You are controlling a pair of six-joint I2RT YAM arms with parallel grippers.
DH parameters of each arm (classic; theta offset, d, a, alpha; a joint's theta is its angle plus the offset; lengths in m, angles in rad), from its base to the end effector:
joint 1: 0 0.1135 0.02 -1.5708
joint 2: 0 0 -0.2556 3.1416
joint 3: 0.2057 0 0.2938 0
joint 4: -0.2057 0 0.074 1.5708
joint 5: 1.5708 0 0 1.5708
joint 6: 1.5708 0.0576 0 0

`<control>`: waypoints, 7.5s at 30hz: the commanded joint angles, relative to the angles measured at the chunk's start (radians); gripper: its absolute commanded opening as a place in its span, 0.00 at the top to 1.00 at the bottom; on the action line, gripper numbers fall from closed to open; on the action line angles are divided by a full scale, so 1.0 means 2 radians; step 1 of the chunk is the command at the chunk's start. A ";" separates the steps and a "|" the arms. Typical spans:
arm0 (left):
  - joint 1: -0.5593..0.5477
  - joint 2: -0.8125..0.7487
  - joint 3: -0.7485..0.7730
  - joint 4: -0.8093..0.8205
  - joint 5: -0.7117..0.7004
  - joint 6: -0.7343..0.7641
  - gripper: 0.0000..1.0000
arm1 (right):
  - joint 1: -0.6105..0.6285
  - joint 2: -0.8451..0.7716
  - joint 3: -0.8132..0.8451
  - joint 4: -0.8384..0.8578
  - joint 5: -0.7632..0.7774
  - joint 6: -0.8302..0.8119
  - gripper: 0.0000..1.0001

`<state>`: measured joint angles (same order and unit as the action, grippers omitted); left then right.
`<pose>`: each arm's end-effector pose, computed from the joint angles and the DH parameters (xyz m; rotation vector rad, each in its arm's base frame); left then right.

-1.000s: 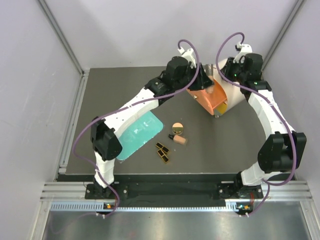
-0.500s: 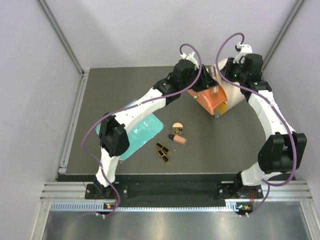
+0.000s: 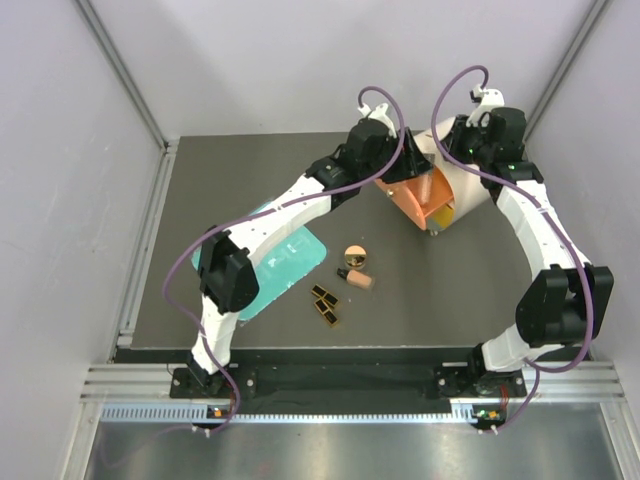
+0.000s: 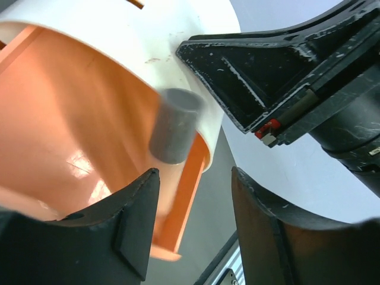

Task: Organize the makeup

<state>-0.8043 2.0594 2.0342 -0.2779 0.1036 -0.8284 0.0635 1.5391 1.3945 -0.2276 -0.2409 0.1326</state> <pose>0.3802 -0.4034 0.3527 0.0537 2.0607 -1.1764 0.4245 0.0408 0.3397 -0.0934 1.9468 0.3638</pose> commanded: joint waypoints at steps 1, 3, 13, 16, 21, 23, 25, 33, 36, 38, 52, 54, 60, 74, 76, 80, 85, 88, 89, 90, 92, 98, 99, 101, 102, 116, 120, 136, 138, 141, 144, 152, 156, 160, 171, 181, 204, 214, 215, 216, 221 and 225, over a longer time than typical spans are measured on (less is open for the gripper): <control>-0.002 -0.008 0.030 0.008 -0.003 0.017 0.43 | 0.004 0.033 -0.032 -0.148 0.005 -0.007 0.77; -0.003 -0.009 0.031 0.008 -0.005 0.020 0.42 | 0.004 0.033 -0.032 -0.148 0.006 -0.007 0.77; -0.001 -0.026 0.034 0.038 -0.003 0.031 0.40 | 0.004 0.037 -0.034 -0.148 0.007 -0.008 0.77; -0.001 -0.048 0.034 0.038 -0.014 0.057 0.35 | 0.004 0.037 -0.034 -0.147 0.006 -0.008 0.77; -0.001 -0.101 0.019 -0.025 -0.036 0.145 0.30 | 0.004 0.038 -0.034 -0.147 0.005 -0.008 0.77; -0.001 -0.135 -0.003 -0.046 -0.046 0.179 0.30 | 0.004 0.037 -0.034 -0.146 0.004 -0.008 0.77; -0.001 -0.161 -0.054 -0.073 -0.048 0.199 0.30 | 0.004 0.039 -0.035 -0.146 0.002 -0.007 0.77; -0.001 -0.264 -0.252 -0.144 0.008 0.232 0.30 | 0.004 0.041 -0.038 -0.143 -0.004 -0.005 0.76; -0.001 -0.263 -0.287 -0.175 0.021 0.231 0.28 | 0.004 0.042 -0.038 -0.144 -0.004 -0.006 0.76; -0.001 -0.257 -0.300 -0.181 0.026 0.234 0.28 | 0.004 0.044 -0.038 -0.145 -0.004 -0.006 0.76; -0.003 -0.139 -0.327 -0.211 0.089 0.300 0.23 | 0.004 0.050 -0.033 -0.146 -0.002 -0.006 0.77; -0.003 -0.118 -0.321 -0.209 0.094 0.313 0.22 | 0.004 0.053 -0.030 -0.149 -0.002 -0.008 0.76; -0.004 -0.073 -0.300 -0.208 0.097 0.336 0.20 | 0.004 0.060 -0.017 -0.155 -0.001 -0.010 0.76; -0.010 -0.056 -0.247 -0.235 0.046 0.387 0.19 | 0.004 0.068 -0.011 -0.158 0.001 -0.011 0.76; -0.011 -0.050 -0.250 -0.235 0.052 0.389 0.19 | 0.004 0.070 -0.008 -0.159 0.002 -0.010 0.76; -0.013 -0.049 -0.265 -0.216 0.056 0.389 0.19 | 0.004 0.073 -0.005 -0.160 -0.001 -0.011 0.76; -0.014 -0.045 -0.275 -0.195 0.075 0.391 0.19 | 0.004 0.071 -0.007 -0.161 0.000 -0.011 0.76; -0.015 -0.047 -0.288 -0.188 0.086 0.395 0.19 | 0.004 0.069 -0.009 -0.162 0.001 -0.010 0.77; -0.015 -0.052 -0.295 -0.182 0.088 0.396 0.19 | 0.004 0.067 -0.010 -0.161 0.001 -0.012 0.76; -0.016 -0.057 -0.301 -0.167 0.089 0.395 0.19 | 0.004 0.066 -0.010 -0.161 0.001 -0.010 0.76; -0.016 -0.076 -0.323 -0.152 0.087 0.394 0.19 | 0.004 0.066 -0.012 -0.161 0.002 -0.011 0.76; -0.017 -0.087 -0.357 -0.114 0.072 0.386 0.18 | 0.004 0.064 -0.015 -0.160 -0.001 -0.011 0.76; -0.018 -0.086 -0.358 -0.113 0.066 0.381 0.18 | 0.004 0.063 -0.015 -0.160 -0.002 -0.011 0.76; -0.019 -0.087 -0.359 -0.110 0.066 0.376 0.18 | 0.004 0.063 -0.015 -0.161 -0.002 -0.011 0.76; -0.019 -0.089 -0.358 -0.107 0.064 0.367 0.18 | 0.004 0.062 -0.015 -0.161 -0.002 -0.011 0.76; -0.024 -0.080 -0.290 -0.152 0.046 0.218 0.17 | 0.004 0.047 -0.041 -0.148 -0.007 -0.008 0.76; -0.026 -0.072 -0.268 -0.185 0.024 0.170 0.15 | 0.005 0.047 -0.044 -0.145 -0.011 -0.006 0.76; -0.055 -0.099 -0.318 -0.207 -0.043 0.016 0.13 | 0.005 0.040 -0.058 -0.131 -0.031 0.003 0.76; -0.056 -0.102 -0.322 -0.209 -0.047 -0.002 0.13 | 0.005 0.037 -0.063 -0.129 -0.034 0.005 0.76; -0.057 -0.105 -0.328 -0.206 -0.068 -0.035 0.13 | 0.005 0.033 -0.068 -0.126 -0.038 0.007 0.76; -0.057 -0.109 -0.336 -0.189 -0.068 -0.062 0.13 | 0.006 0.028 -0.072 -0.124 -0.040 0.008 0.76; -0.057 -0.092 -0.318 -0.182 -0.062 -0.118 0.14 | 0.006 0.015 -0.079 -0.121 -0.045 0.010 0.76; -0.057 -0.069 -0.292 -0.219 -0.071 -0.152 0.15 | 0.007 0.010 -0.084 -0.118 -0.046 0.010 0.76; -0.058 -0.049 -0.269 -0.254 -0.083 -0.173 0.18 | 0.007 0.007 -0.090 -0.118 -0.046 0.011 0.76; -0.060 0.003 -0.239 -0.303 -0.087 -0.185 0.44 | 0.007 0.005 -0.099 -0.110 -0.051 0.012 0.76; -0.060 -0.018 -0.245 -0.334 -0.117 -0.173 1.00 | 0.007 0.001 -0.103 -0.106 -0.055 0.016 0.76; -0.043 -0.200 -0.178 -0.226 -0.178 -0.045 1.00 | 0.007 0.000 -0.106 -0.114 -0.037 0.007 0.76; -0.025 -0.074 0.007 -0.161 -0.054 -0.040 1.00 | 0.007 -0.008 -0.107 -0.120 -0.027 0.008 0.76; -0.026 -0.068 0.015 -0.154 -0.054 -0.042 1.00 | 0.007 -0.011 -0.109 -0.119 -0.026 0.010 0.76; -0.024 -0.063 0.021 -0.147 -0.037 -0.045 1.00 | 0.007 -0.012 -0.110 -0.119 -0.025 0.011 0.76; -0.020 -0.027 0.057 -0.121 -0.020 -0.072 1.00 | 0.007 -0.018 -0.119 -0.119 -0.022 0.013 0.76; -0.015 -0.013 0.061 -0.091 -0.004 -0.090 0.93 | 0.007 -0.022 -0.123 -0.120 -0.020 0.012 0.76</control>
<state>-0.8497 2.0296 2.0968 -0.5968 0.0456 -0.9649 0.0658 1.4353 1.2430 -0.1368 -0.3317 0.1612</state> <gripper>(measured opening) 0.427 0.240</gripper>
